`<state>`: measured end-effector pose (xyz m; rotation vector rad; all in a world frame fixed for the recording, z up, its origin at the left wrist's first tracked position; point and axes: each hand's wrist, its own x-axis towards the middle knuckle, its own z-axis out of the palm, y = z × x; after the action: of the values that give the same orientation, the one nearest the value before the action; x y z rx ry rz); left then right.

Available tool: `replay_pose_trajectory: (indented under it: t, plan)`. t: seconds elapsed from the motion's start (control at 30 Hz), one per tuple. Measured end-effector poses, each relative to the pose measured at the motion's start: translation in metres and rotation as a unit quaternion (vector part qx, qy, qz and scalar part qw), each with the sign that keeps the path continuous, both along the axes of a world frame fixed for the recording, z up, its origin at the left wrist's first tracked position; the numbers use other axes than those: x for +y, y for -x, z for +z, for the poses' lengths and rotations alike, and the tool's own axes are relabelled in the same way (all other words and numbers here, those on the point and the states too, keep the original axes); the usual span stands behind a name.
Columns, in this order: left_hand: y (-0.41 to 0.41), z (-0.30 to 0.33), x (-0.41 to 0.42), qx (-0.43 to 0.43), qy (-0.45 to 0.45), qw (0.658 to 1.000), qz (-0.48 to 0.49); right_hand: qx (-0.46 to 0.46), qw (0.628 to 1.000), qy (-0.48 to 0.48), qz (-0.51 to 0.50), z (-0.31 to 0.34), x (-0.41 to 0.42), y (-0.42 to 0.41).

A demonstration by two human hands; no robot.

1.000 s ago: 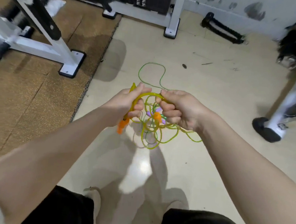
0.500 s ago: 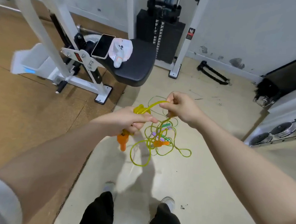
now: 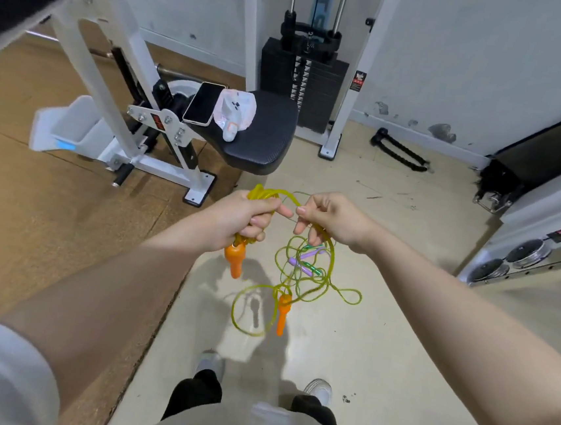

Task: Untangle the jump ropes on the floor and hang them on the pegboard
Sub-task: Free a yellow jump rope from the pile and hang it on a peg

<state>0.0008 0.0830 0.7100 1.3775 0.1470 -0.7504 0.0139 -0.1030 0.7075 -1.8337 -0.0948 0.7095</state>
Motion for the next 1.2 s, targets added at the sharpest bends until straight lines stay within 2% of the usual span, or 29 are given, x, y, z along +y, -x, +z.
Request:
replay_pose_trajectory:
  t: [0.1,0.23,0.33,0.5,0.67,0.83,0.97,1.1,1.2]
  plan:
    - [-0.003,0.008,0.003,-0.006,0.004,1.0,0.008,0.023,0.999,-0.022,0.001,0.006,0.001,0.001]
    - [-0.004,0.014,0.007,-0.001,-0.011,1.0,0.005,-0.026,1.0,0.002,0.016,0.016,-0.003,-0.004]
    - [-0.002,0.018,0.006,-0.005,-0.015,1.0,-0.005,0.012,1.0,-0.021,0.012,0.02,-0.006,-0.003]
    - [0.003,0.024,0.005,0.012,0.005,1.0,0.001,0.019,0.995,-0.079,-0.064,0.024,-0.005,-0.001]
    - [0.002,0.028,0.005,0.045,0.068,0.997,0.016,-0.056,0.981,-0.082,-0.164,0.029,-0.007,-0.007]
    - [0.003,0.039,0.005,0.048,0.103,0.993,-0.012,-0.079,0.975,-0.101,-0.179,0.037,-0.01,-0.009]
    - [0.001,0.048,0.003,0.036,0.118,0.992,-0.042,-0.049,0.969,-0.136,-0.202,0.043,-0.012,-0.012]
    - [-0.002,0.054,-0.001,0.01,0.125,0.989,-0.074,-0.043,0.978,-0.123,-0.164,0.046,-0.013,-0.013]
    - [-0.003,0.06,-0.005,0.032,0.154,0.979,-0.127,-0.06,0.985,-0.115,-0.116,0.049,-0.006,-0.01]
